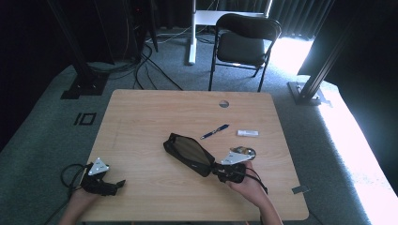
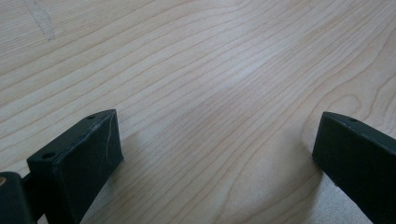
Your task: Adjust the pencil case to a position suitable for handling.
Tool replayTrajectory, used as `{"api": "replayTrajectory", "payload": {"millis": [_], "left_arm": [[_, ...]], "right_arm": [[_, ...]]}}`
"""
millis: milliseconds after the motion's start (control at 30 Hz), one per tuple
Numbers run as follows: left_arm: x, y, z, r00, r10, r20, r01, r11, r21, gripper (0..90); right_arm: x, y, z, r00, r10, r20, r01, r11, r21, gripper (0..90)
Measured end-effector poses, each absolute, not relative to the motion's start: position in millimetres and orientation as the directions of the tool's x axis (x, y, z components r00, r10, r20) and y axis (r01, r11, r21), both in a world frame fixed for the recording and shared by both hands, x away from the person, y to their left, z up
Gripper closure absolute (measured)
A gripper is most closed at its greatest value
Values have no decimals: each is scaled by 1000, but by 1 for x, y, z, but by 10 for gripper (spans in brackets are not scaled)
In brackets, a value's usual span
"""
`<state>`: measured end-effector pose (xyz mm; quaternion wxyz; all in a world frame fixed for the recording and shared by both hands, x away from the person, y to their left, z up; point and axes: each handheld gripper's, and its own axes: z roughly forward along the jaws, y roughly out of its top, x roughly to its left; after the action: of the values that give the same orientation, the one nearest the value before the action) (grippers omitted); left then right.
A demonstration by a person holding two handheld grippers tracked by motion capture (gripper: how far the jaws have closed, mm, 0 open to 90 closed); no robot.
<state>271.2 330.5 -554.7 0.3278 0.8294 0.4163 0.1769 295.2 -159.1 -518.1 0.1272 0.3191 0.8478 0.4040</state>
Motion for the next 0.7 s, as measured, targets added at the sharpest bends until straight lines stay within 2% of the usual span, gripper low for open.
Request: {"api": "replayTrajectory", "payload": {"millis": [700], "left_arm": [[271, 330, -555, 591, 807, 20, 574, -438, 692, 15]], "right_arm": [[268, -202, -518, -720, 694, 36, 473, 452, 756, 729]]}}
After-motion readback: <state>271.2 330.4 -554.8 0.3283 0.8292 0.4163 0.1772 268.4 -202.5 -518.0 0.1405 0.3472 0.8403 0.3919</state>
